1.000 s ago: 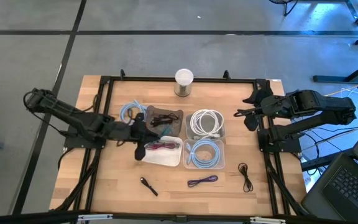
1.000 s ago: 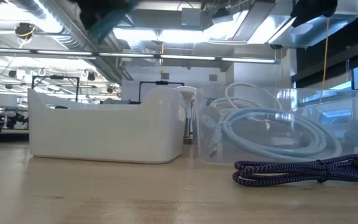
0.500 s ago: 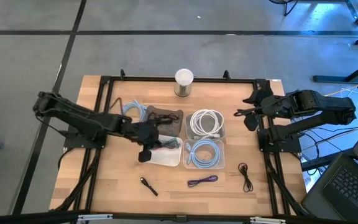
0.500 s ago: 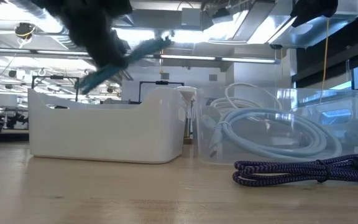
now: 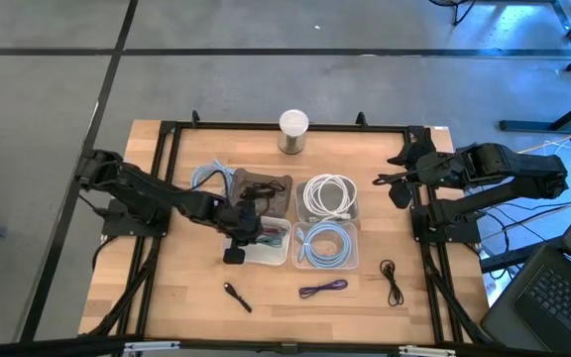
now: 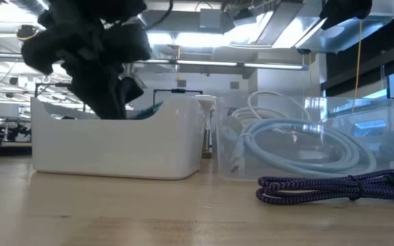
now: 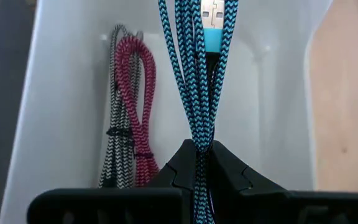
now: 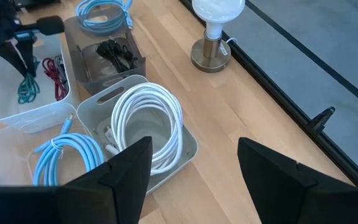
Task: Pick & Place USB Port
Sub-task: Put the blue patterned charger cable into the white bin
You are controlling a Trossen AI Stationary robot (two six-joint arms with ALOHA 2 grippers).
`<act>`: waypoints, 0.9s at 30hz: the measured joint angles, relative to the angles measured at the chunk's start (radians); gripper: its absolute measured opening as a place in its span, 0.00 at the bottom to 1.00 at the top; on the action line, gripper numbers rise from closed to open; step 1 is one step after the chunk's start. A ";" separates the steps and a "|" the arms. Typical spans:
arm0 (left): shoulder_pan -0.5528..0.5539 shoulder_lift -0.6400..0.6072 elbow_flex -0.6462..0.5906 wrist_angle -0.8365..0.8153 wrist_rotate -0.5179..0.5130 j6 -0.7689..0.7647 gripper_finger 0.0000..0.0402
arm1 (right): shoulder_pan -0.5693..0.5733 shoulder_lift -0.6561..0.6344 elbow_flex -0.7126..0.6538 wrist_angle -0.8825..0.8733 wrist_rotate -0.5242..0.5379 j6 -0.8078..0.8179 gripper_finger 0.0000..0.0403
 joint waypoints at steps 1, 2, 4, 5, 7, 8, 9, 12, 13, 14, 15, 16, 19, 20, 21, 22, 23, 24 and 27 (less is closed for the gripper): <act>0.004 0.012 0.000 0.002 0.000 0.008 0.04 | 0.000 0.000 0.000 0.000 0.000 0.000 0.60; 0.009 0.023 0.001 -0.001 -0.001 0.015 0.04 | 0.000 0.000 0.000 0.000 0.000 0.000 0.60; 0.020 0.049 0.010 -0.009 -0.002 0.031 0.04 | 0.000 0.000 0.000 0.000 0.000 0.000 0.60; 0.025 0.061 0.019 -0.009 -0.002 0.042 0.04 | 0.000 0.000 0.000 0.000 0.000 0.000 0.60; 0.034 0.088 0.044 -0.026 -0.002 0.063 0.04 | 0.000 0.000 0.000 0.000 0.000 0.000 0.60; 0.038 0.105 0.060 -0.041 -0.002 0.073 0.04 | 0.000 0.000 0.000 0.000 0.000 0.001 0.60; 0.042 0.119 0.074 -0.061 -0.004 0.087 0.04 | 0.000 0.000 0.000 0.000 0.000 0.002 0.60; 0.048 0.165 0.119 -0.112 -0.013 0.123 0.04 | 0.000 0.000 0.000 0.000 0.000 0.004 0.60; 0.049 0.179 0.132 -0.130 -0.018 0.132 0.04 | 0.000 0.000 0.000 0.000 0.000 0.004 0.60; 0.049 0.191 0.145 -0.152 -0.022 0.141 0.04 | 0.000 0.000 0.000 0.000 0.000 0.004 0.60; 0.048 0.203 0.157 -0.172 -0.028 0.144 0.04 | 0.000 0.000 0.000 0.000 0.000 0.004 0.60; 0.047 0.211 0.166 -0.187 -0.037 0.144 0.04 | 0.000 0.000 0.000 0.000 0.000 0.004 0.60; 0.047 0.226 0.187 -0.218 -0.062 0.135 0.05 | 0.000 0.000 0.000 0.000 0.000 0.004 0.60; 0.046 0.226 0.191 -0.222 -0.067 0.128 0.07 | 0.000 0.000 0.000 0.000 0.000 0.004 0.60; 0.044 0.228 0.198 -0.228 -0.070 0.120 0.10 | 0.000 0.000 0.000 0.000 0.000 0.004 0.60; 0.042 0.229 0.206 -0.234 -0.070 0.117 0.13 | 0.000 0.000 0.000 0.000 0.000 0.004 0.60; 0.039 0.229 0.215 -0.242 -0.069 0.117 0.16 | 0.000 0.000 0.000 0.000 0.000 0.004 0.60; 0.036 0.229 0.222 -0.249 -0.069 0.121 0.19 | 0.000 0.000 0.000 0.000 0.000 0.004 0.60; 0.026 0.229 0.234 -0.271 -0.068 0.114 0.28 | 0.000 0.000 0.000 0.000 0.000 0.004 0.60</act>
